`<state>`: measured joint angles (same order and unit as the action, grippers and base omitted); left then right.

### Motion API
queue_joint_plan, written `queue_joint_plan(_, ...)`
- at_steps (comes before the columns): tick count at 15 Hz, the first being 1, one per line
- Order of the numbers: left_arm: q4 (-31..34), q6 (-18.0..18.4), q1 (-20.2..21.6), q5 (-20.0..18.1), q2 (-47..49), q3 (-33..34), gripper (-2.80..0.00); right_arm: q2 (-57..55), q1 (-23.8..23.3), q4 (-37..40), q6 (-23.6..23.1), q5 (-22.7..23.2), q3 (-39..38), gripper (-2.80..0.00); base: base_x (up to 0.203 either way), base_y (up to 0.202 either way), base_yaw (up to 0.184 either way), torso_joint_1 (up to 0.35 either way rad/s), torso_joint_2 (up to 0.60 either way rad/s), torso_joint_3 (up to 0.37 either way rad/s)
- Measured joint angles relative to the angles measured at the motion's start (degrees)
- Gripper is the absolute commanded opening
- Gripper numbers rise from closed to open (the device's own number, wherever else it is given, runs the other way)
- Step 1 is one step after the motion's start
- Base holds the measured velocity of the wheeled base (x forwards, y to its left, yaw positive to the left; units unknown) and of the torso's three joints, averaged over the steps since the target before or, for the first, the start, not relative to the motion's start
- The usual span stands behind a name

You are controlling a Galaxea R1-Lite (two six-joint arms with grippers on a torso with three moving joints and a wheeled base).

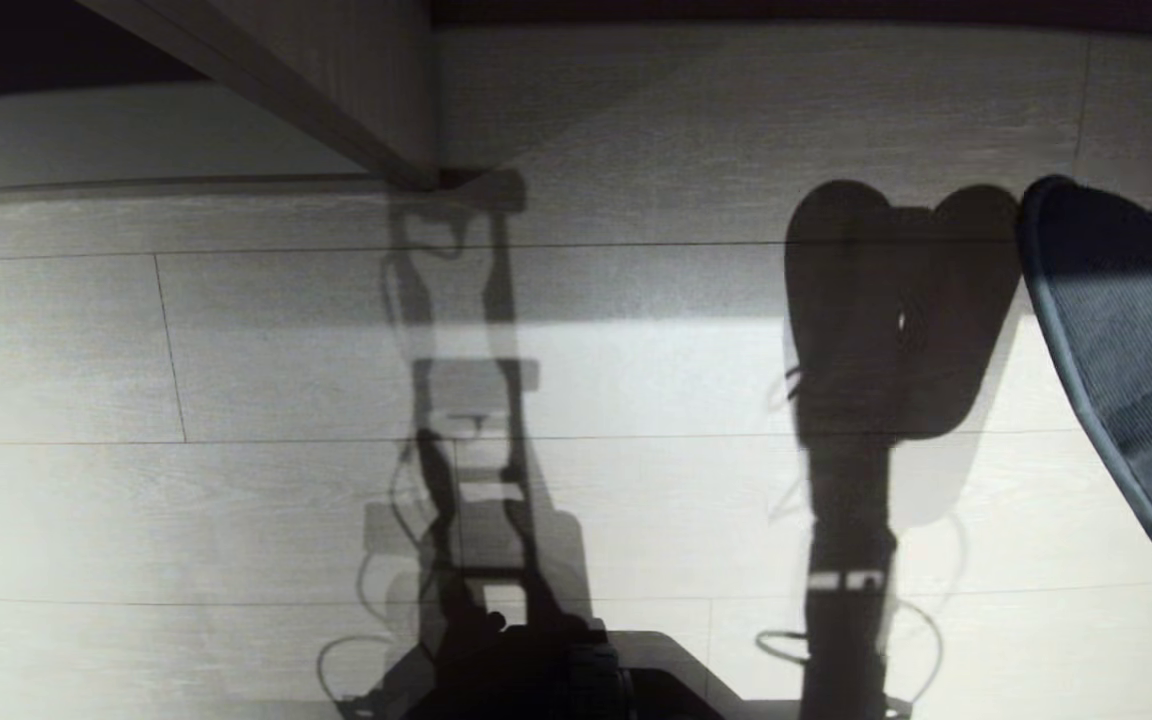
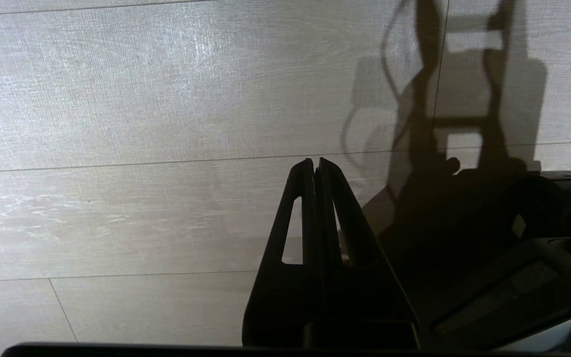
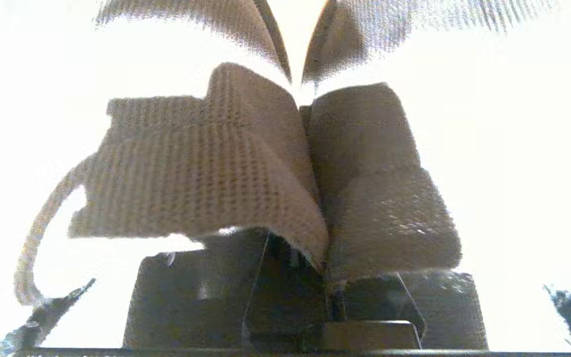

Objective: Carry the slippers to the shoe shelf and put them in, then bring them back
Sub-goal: Place the slippers into the shoe cabinet

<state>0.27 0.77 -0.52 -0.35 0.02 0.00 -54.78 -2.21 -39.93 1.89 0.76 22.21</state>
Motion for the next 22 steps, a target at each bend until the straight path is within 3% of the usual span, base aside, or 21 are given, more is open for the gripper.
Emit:
queue_joint_plan(5, 0.0, 0.1, 0.0, 0.0, 0.0, 0.0, -2.80, 19.9, -0.3, 14.0, -4.5, -0.2, -9.3, -2.80, 0.000, 0.000, 0.000, 0.000, 0.00, 0.000)
queue_joint_plan(11, 0.0, 0.0, 0.0, 0.0, 0.0, 0.0, -2.80, 35.8, 1.1, 21.0, -9.9, -0.7, -18.4, -2.80, 0.000, 0.000, 0.000, 0.000, 0.00, 0.000)
queue_joint_plan(18, 0.0, 0.0, 0.0, 0.0, 0.0, 0.0, -2.80, 48.2, 2.5, 34.9, -10.0, -0.8, -22.1, -2.80, 0.000, 0.000, 0.000, 0.000, 0.00, 0.000)
queue_joint_plan(22, 0.0, 0.1, 0.0, 0.0, 0.0, 0.0, -2.80, 52.9, 2.5, 38.0, -9.2, 0.5, -22.2, -2.80, 0.000, 0.000, 0.000, 0.000, 0.00, 0.000)
